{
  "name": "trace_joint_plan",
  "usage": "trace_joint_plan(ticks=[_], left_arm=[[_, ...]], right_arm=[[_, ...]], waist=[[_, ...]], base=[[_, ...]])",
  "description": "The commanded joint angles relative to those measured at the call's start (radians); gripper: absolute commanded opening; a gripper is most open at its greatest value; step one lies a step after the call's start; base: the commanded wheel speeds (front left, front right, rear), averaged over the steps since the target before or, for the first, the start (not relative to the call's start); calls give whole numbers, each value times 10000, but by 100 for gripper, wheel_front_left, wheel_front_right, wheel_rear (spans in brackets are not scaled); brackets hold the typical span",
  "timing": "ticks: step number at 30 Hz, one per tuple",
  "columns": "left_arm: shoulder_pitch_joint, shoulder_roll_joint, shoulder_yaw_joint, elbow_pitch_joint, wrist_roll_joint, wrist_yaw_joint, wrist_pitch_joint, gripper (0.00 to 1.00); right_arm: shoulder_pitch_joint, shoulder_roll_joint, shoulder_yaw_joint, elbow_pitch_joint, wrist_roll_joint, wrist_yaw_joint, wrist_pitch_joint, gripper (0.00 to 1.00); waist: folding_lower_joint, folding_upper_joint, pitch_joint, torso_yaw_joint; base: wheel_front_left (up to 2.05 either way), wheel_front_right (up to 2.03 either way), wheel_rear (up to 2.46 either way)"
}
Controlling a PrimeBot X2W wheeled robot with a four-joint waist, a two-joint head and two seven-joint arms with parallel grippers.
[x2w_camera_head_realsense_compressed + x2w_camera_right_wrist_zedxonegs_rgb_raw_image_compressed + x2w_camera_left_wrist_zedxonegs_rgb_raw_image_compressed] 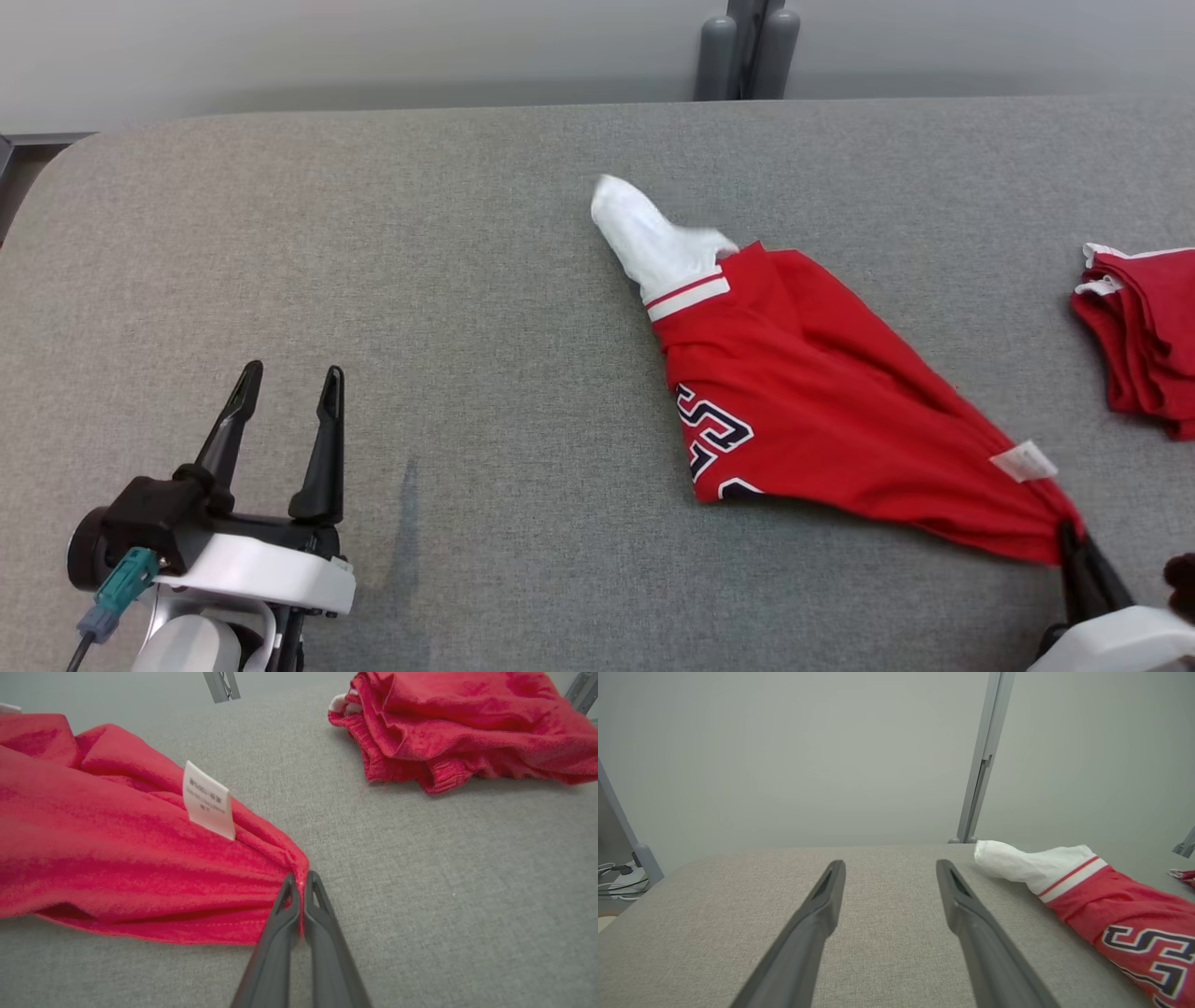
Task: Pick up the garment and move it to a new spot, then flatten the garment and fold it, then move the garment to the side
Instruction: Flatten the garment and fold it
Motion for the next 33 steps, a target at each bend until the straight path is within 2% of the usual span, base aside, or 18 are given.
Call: trace_joint_plan(ticks=[1, 2, 3, 4, 6, 10, 16, 25, 33], left_arm=[[-183, 33, 31, 2, 77, -11, -42, 100], [-179, 30, 32, 7, 77, -17, -42, 100], [-185, 29, 36, 13, 78, -21, -42, 100], [-190, 25, 30, 11, 81, -22, -42, 100], [-179, 15, 22, 12, 88, -19, -42, 100], [-64, 23, 17, 2, 74, 8, -42, 100], [87, 52, 30, -64, 80, 78, -42, 100], [342, 66, -71, -26, 64, 143, -8, 100], [466, 78, -186, -47, 2, 153, 87, 100]], right_arm=[[-215, -4, 131, 504, 142, 1, -213, 0], [-296, 6, 241, 786, 204, 1, -307, 0], [-404, 14, 350, 1006, 277, 1, -426, 5], [-512, 16, 460, 1167, 326, 1, -583, 34], [-670, 22, 619, 1364, 364, 1, -858, 100], [-963, 31, 804, 1083, 150, 1, -1371, 100], [-1037, 38, 915, -543, -457, 1, -1630, 100], [-521, 44, 1676, -2711, -1009, 1, -857, 100], [-122, 40, 1919, -3174, -770, 1, -593, 100]], waist=[[0, 0, 1, -9], [0, 0, -5, -10], [0, 0, -14, -10], [0, 0, -25, -13], [0, 0, -60, -19], [0, 0, -151, -50], [0, 0, -333, -77], [0, 0, -699, -12], [0, 0, -789, 25]], base=[[0, 0, 0], [0, 0, 0], [0, 0, 0], [0, 0, 0], [0, 0, 0], [0, 0, 0], [0, 0, 0], [0, 0, 0], [0, 0, 0]])
